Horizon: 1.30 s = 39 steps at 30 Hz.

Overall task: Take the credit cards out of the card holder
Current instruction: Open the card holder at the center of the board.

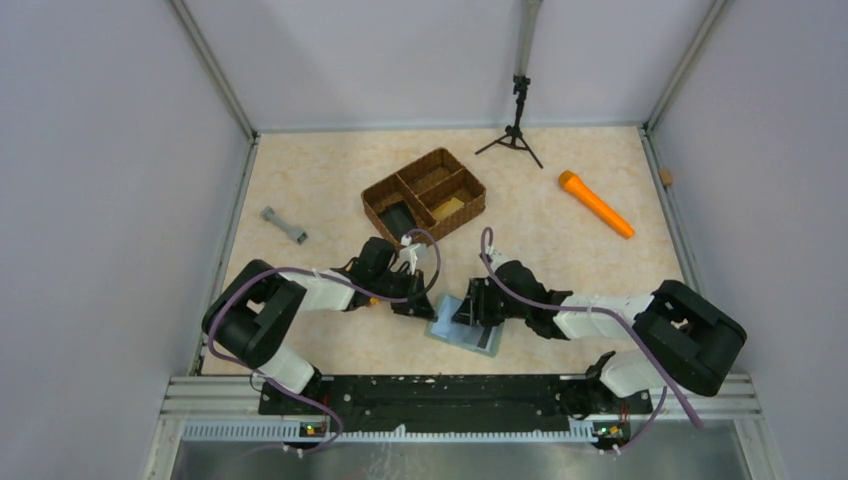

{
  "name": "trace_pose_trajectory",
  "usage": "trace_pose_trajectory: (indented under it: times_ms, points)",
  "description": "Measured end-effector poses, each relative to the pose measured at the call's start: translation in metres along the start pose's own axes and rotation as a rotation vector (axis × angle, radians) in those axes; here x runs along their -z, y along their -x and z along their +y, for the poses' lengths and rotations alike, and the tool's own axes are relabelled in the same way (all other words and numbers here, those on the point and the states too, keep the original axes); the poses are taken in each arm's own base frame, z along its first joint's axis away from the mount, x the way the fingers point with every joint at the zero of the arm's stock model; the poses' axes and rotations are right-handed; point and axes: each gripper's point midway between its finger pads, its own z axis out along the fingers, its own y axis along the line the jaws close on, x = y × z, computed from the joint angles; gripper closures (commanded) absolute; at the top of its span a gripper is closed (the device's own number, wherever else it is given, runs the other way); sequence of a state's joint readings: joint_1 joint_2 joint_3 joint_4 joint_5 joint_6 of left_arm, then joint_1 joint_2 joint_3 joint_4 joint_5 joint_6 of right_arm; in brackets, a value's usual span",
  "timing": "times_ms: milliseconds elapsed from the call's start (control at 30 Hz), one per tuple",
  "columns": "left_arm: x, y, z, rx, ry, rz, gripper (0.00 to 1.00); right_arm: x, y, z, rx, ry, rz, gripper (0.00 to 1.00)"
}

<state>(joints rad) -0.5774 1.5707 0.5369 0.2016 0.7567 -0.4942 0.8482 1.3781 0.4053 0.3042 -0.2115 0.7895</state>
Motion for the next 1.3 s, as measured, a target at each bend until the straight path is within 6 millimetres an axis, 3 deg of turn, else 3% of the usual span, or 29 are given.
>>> trace_pose_trajectory:
  times_ms: [67,133,300,600,733,1033,1200,1300]
  points:
    - [0.0,0.0,0.002,-0.003,0.013,-0.003,0.57,0.0,-0.001,0.002,0.0,0.008,0.005,0.59]
    - [-0.001,0.0,0.005,-0.009,0.033,-0.005,0.4,0.001,-0.003,0.003,-0.006,0.016,0.015,0.59]
    - [-0.001,0.007,-0.013,-0.115,0.067,-0.043,0.21,0.002,-0.005,0.006,-0.022,0.022,0.022,0.63]
    - [-0.005,-0.006,-0.019,-0.222,0.202,-0.053,0.15,0.003,0.002,0.013,-0.109,0.028,-0.008,0.67]
    - [0.001,-0.003,-0.015,-0.231,0.257,-0.081,0.04,0.002,0.005,0.017,-0.143,0.046,-0.026,0.68]
    - [-0.005,-0.009,-0.02,-0.308,0.428,-0.057,0.01,0.0,0.006,0.017,-0.17,0.045,-0.031,0.71]
    - [0.008,-0.008,-0.008,-0.282,0.522,-0.09,0.01,-0.001,0.006,0.016,-0.176,0.044,-0.03,0.71]
    - [0.02,-0.004,-0.013,-0.278,0.533,-0.131,0.01,-0.001,0.005,0.015,-0.173,0.039,-0.027,0.7]
